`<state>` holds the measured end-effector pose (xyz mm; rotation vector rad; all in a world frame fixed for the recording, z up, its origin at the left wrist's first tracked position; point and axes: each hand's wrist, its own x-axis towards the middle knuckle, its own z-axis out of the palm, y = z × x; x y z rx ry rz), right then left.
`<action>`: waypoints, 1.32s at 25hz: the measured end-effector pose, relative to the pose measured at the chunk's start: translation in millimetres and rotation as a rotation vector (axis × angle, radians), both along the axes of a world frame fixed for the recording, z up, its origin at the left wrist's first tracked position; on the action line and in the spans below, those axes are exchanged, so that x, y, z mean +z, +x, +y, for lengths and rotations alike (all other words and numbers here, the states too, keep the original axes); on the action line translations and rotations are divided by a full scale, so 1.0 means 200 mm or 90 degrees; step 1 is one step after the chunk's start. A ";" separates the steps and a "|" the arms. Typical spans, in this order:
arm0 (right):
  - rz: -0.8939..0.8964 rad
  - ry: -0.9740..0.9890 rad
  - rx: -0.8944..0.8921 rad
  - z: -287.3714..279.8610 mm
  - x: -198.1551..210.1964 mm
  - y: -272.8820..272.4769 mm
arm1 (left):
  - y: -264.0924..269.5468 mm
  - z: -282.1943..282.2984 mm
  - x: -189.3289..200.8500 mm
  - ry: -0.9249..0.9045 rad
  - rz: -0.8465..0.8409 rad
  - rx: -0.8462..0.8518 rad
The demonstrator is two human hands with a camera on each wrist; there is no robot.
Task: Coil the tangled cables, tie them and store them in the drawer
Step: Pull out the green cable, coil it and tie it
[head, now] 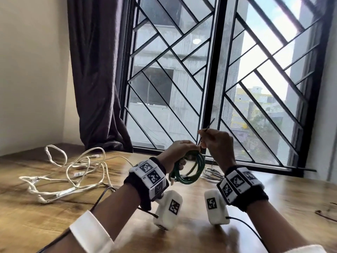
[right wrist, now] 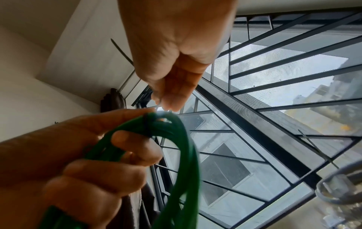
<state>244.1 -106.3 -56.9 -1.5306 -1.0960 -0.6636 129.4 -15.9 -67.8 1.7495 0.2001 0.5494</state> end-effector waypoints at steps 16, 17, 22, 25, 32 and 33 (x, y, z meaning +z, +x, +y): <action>-0.023 -0.041 -0.241 -0.07 0.00 0.08 | 0.05 -0.13 -0.01 -0.080 0.016 -0.141; -0.013 -0.041 -0.241 -0.07 0.00 0.09 | 0.06 -0.13 -0.02 -0.108 0.018 -0.152; 0.042 -0.046 -0.256 -0.07 -0.03 0.13 | 0.10 -0.14 -0.05 -0.185 0.005 -0.168; 0.061 -0.063 -0.273 -0.07 -0.04 0.13 | 0.10 -0.16 -0.04 -0.205 0.007 -0.179; 0.318 -0.153 0.234 -0.09 -0.06 0.08 | 0.06 -0.03 -0.04 -0.298 -0.138 -0.072; 0.367 -0.218 0.310 -0.09 -0.09 0.08 | 0.07 -0.01 -0.05 -0.329 -0.163 -0.046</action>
